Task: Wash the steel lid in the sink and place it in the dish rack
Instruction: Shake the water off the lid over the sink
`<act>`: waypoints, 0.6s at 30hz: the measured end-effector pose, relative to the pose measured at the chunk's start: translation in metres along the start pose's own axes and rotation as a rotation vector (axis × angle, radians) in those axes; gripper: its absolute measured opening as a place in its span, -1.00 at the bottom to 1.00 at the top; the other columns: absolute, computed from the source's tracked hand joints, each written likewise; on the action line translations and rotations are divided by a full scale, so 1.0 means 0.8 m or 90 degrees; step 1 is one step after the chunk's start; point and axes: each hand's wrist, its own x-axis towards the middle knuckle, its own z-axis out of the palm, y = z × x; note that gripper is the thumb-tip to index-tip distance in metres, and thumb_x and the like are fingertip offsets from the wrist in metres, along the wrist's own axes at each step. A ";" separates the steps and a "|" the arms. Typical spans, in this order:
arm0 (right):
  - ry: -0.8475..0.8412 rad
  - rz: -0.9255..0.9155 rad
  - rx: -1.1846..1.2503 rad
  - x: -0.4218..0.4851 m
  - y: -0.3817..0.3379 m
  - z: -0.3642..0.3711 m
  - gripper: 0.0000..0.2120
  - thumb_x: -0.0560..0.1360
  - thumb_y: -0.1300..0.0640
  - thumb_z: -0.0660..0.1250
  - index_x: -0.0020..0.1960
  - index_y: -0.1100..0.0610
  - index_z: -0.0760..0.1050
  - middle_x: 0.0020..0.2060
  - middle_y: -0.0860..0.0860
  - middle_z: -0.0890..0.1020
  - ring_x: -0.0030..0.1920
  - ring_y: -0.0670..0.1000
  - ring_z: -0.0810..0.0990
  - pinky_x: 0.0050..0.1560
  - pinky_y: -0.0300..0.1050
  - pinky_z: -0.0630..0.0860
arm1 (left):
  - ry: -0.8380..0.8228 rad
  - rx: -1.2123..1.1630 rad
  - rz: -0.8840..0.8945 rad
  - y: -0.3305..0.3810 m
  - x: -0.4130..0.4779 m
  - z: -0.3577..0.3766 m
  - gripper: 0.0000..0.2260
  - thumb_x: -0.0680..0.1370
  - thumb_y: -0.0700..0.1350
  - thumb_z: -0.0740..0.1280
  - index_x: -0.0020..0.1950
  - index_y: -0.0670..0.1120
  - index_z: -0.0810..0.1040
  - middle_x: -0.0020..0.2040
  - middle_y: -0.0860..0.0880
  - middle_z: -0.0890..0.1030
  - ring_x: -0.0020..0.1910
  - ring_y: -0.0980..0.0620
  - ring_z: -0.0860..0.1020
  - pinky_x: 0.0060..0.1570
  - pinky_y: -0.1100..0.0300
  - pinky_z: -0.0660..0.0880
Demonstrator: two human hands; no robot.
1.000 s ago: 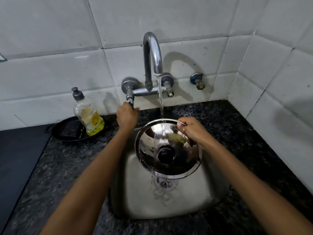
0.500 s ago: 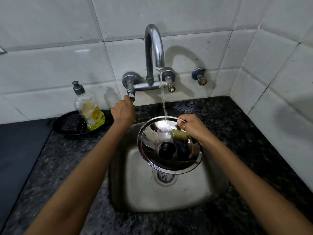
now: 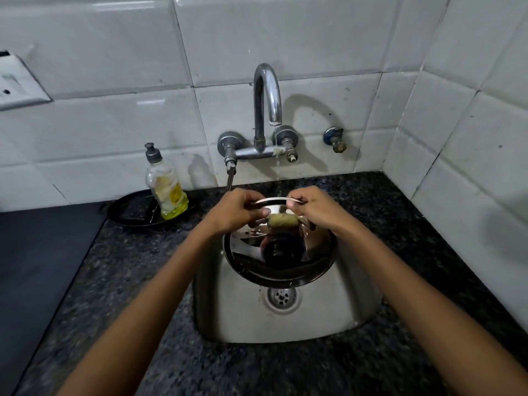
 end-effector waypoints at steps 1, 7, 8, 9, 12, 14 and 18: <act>0.000 -0.011 -0.009 -0.002 -0.004 -0.002 -0.60 0.49 0.21 0.24 -0.50 -0.01 0.33 -0.52 -0.05 0.38 -0.38 -0.03 0.38 -0.21 -0.08 0.25 | 0.009 -0.014 0.003 0.003 -0.002 0.001 -0.91 0.49 -0.20 0.35 -0.10 -0.21 0.61 -0.26 -0.18 0.65 -0.24 -0.14 0.64 -0.11 0.04 0.56; 0.051 -0.051 0.004 -0.025 -0.012 -0.021 -0.95 0.45 0.15 0.36 -0.13 0.01 0.55 -0.27 -0.07 0.62 -0.14 -0.08 0.59 -0.08 -0.18 0.45 | 0.123 -0.044 0.007 0.007 -0.016 -0.008 -0.85 0.48 -0.22 0.35 -0.31 -0.15 0.57 -0.36 -0.16 0.53 -0.33 -0.02 0.46 -0.25 0.12 0.38; 0.055 -0.033 0.042 -0.027 -0.007 -0.026 -0.88 0.43 0.17 0.39 -0.05 0.03 0.55 -0.20 -0.07 0.63 -0.06 -0.06 0.59 0.00 -0.18 0.47 | 0.141 -0.039 0.006 0.009 -0.018 -0.012 -0.85 0.48 -0.22 0.35 -0.30 -0.18 0.58 -0.37 -0.15 0.52 -0.34 -0.01 0.44 -0.26 0.14 0.35; 0.054 -0.015 0.083 -0.029 -0.001 -0.030 -0.81 0.40 0.20 0.41 0.00 0.04 0.53 -0.16 -0.08 0.62 0.00 -0.03 0.59 0.08 -0.15 0.48 | 0.158 -0.034 0.004 0.009 -0.019 -0.015 -0.85 0.48 -0.21 0.35 -0.28 -0.22 0.59 -0.36 -0.15 0.52 -0.35 0.00 0.44 -0.27 0.15 0.35; 0.066 0.009 0.140 -0.036 0.010 -0.037 -0.70 0.37 0.27 0.44 0.05 0.06 0.50 -0.08 0.01 0.62 0.05 0.01 0.57 0.14 -0.08 0.46 | 0.207 -0.034 -0.002 0.014 -0.021 -0.024 -0.88 0.47 -0.20 0.36 -0.19 -0.25 0.64 -0.34 -0.15 0.57 -0.37 0.02 0.47 -0.27 0.13 0.38; 0.084 0.016 0.170 -0.038 0.012 -0.036 -0.67 0.36 0.31 0.43 0.09 0.11 0.50 -0.04 0.11 0.63 0.04 0.04 0.58 0.16 -0.05 0.48 | 0.217 -0.059 -0.005 0.020 -0.021 -0.029 -0.88 0.48 -0.22 0.36 -0.15 -0.26 0.64 -0.35 -0.15 0.56 -0.39 0.00 0.46 -0.27 0.15 0.39; 0.127 0.009 0.202 -0.040 0.008 -0.035 -0.75 0.38 0.34 0.40 0.03 0.16 0.56 -0.12 0.08 0.65 -0.04 0.03 0.61 0.10 -0.07 0.50 | 0.216 -0.104 0.013 0.035 -0.022 -0.035 -0.88 0.49 -0.25 0.33 -0.17 -0.29 0.62 -0.35 -0.18 0.54 -0.35 -0.05 0.45 -0.28 0.16 0.36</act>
